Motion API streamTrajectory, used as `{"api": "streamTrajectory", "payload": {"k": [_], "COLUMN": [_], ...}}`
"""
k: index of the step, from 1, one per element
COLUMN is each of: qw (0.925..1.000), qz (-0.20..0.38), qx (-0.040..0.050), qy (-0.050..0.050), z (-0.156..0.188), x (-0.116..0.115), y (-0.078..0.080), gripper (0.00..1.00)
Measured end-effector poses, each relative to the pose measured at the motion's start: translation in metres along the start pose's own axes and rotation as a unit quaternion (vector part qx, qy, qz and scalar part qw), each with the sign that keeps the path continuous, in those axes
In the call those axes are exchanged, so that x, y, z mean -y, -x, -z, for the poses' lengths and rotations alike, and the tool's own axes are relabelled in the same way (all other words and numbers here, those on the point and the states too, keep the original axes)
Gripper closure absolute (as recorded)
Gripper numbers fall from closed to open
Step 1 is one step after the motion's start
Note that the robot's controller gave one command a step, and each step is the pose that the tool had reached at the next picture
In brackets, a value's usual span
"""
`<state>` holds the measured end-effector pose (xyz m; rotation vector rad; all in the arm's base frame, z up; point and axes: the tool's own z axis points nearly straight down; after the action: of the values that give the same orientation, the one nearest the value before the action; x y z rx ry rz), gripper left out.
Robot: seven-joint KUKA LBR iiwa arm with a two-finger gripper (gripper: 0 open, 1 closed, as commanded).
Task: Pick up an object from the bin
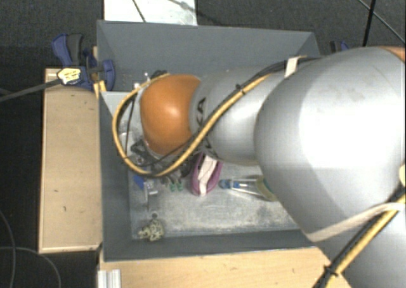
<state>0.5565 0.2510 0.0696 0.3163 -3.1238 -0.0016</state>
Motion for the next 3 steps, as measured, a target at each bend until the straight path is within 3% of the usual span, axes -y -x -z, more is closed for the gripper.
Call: {"api": "streamTrajectory", "payload": {"k": [1,2,3], "qw": [0.9905,0.9908,0.9911], "qz": [0.137,0.136,0.133], "qx": [0.0033,0.0024,0.0053], "qy": [-0.001,0.000,0.000], "z": [0.001,0.002,0.054], "x": [0.017,0.016,0.015], "y": [0.013,0.013,0.015], "gripper": [0.00,1.00,1.00]}}
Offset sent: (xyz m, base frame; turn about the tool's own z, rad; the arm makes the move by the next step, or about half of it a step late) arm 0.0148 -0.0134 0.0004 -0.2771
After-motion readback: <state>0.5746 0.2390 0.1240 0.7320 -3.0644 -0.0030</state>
